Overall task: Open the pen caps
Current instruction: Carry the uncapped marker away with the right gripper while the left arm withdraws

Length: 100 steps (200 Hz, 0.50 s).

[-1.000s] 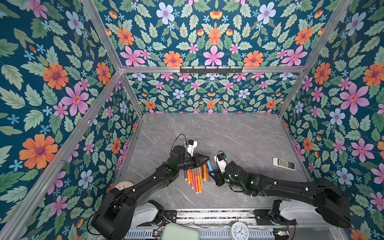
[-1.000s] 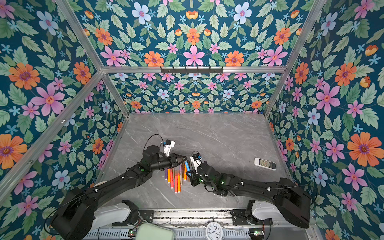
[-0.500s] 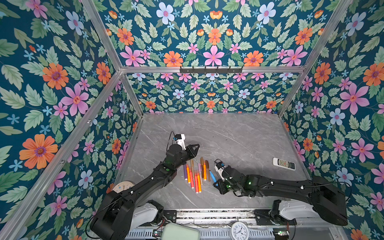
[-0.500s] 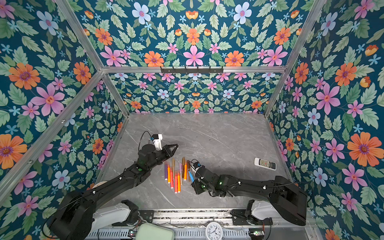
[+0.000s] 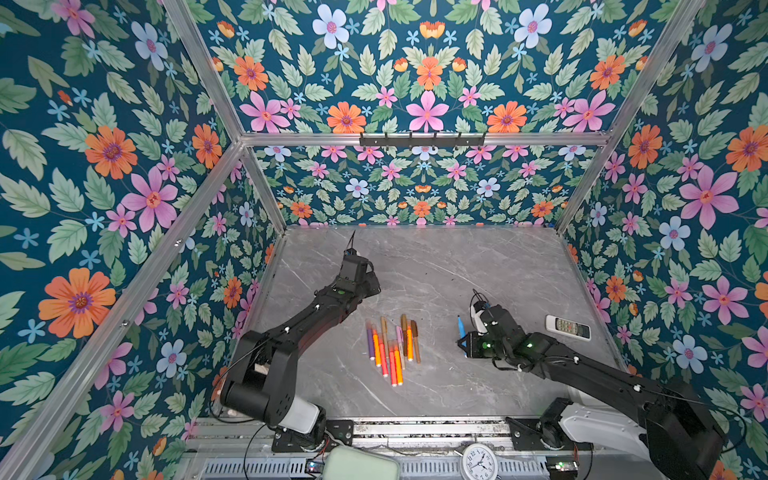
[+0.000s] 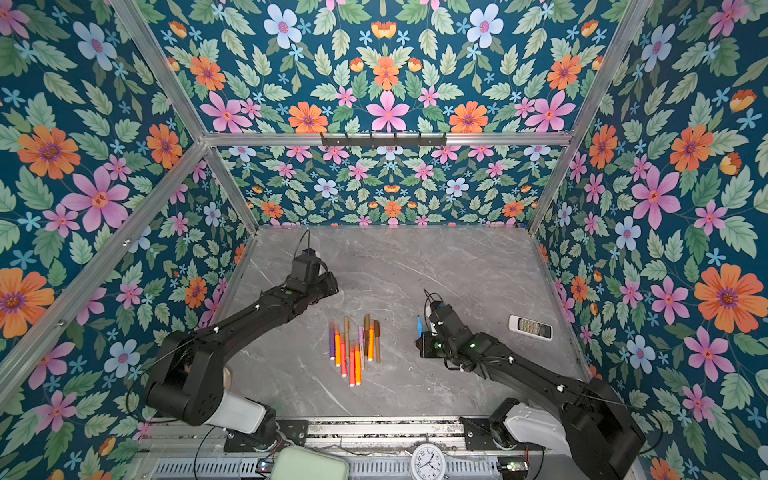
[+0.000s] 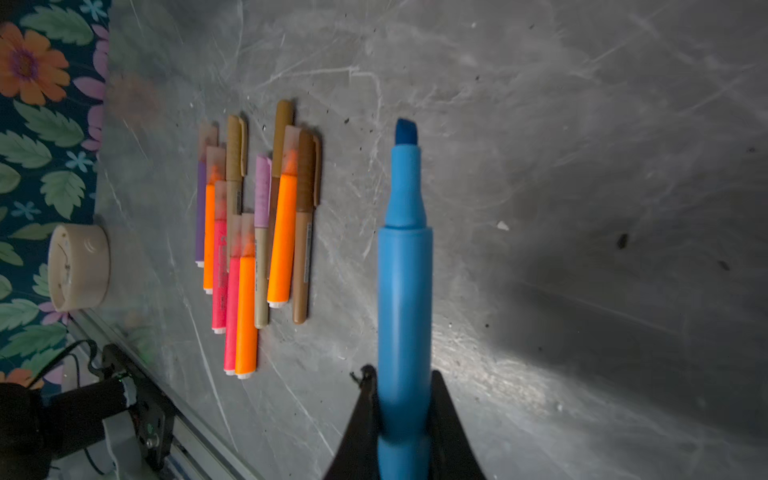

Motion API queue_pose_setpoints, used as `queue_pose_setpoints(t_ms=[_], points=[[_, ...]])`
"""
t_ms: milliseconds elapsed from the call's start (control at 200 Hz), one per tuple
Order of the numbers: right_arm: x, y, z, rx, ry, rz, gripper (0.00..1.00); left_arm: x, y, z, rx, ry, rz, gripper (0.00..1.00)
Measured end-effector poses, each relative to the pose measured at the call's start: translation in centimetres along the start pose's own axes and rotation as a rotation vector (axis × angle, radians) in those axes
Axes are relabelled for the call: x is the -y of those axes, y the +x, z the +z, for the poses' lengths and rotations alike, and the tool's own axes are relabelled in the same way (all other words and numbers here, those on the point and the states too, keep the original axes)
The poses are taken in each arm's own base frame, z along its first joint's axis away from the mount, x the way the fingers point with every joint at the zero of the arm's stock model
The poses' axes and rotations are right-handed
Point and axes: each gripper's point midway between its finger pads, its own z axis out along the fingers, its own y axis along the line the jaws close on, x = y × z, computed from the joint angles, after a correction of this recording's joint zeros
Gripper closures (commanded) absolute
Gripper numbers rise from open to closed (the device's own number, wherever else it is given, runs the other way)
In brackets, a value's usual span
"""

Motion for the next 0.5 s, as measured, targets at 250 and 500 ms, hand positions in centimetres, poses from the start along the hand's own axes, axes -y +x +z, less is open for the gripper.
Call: queue_pose_setpoints(t_ms=[250, 500], points=[[1.0, -0.4, -3.1, 0.039, 0.04, -0.024, 1.0, -3.6, 3.5, 2.3, -0.16, -0.177, 0.103, 1.0], [2.6, 0.8, -3.7, 0.019, 0.104, -0.033, 1.0, -5.8, 5.3, 3.4, -0.242, -0.279, 0.176, 1.0]])
